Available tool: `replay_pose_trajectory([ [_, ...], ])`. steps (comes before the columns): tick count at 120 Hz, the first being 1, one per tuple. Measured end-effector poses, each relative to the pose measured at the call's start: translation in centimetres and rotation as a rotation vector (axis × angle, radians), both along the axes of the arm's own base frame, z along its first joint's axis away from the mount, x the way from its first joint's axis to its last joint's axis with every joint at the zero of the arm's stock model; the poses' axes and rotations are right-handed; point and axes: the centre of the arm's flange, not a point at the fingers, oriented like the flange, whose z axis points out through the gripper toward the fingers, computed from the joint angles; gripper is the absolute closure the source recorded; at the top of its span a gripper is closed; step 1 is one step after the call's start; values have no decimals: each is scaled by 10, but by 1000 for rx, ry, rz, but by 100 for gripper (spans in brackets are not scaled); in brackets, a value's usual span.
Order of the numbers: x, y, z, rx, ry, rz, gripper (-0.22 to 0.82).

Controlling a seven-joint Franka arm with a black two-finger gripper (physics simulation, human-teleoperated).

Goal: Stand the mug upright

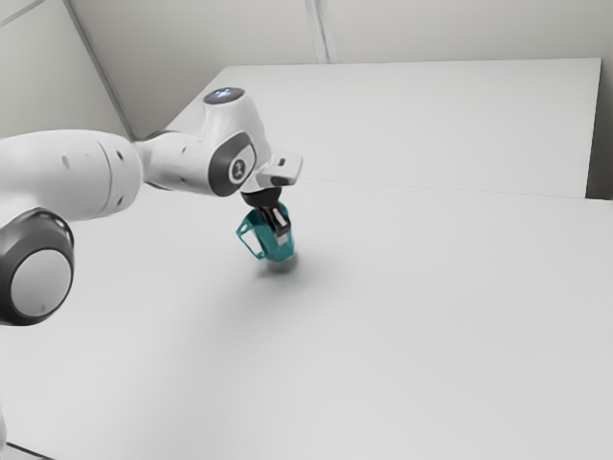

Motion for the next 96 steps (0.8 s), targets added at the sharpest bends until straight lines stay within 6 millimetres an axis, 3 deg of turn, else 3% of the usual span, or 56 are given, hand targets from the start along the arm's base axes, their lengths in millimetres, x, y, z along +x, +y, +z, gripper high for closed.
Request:
replay_pose_trajectory([
  [68, 5, -4, -31, 64, 11, 64, 78],
  [96, 6, -5, -25, 58, 2, 80, 31],
])
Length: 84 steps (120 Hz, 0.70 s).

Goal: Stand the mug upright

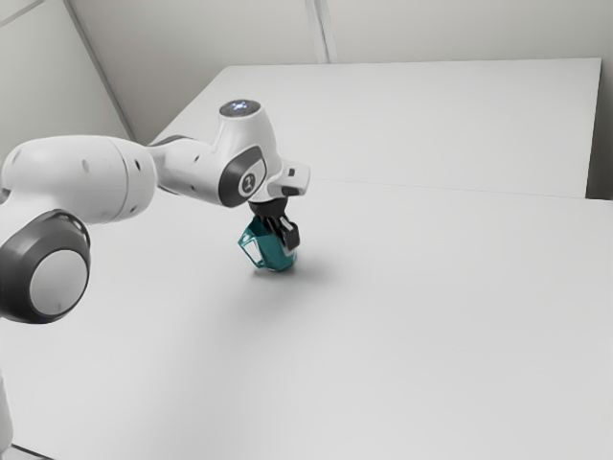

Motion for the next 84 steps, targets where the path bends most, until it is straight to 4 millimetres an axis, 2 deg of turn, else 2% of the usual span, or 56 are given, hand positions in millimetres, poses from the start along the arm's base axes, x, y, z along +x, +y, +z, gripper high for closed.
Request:
replay_pose_trajectory([
  [12, 2, -4, 13, -2, -22, -5, 19],
  [24, 1, -7, 39, -6, -57, -12, 12],
  [53, -32, 10, 161, -51, -157, 17, 4],
  [68, -49, 24, 199, -64, -150, 46, 2],
  [84, -55, 34, 236, -36, -127, 66, 1],
])
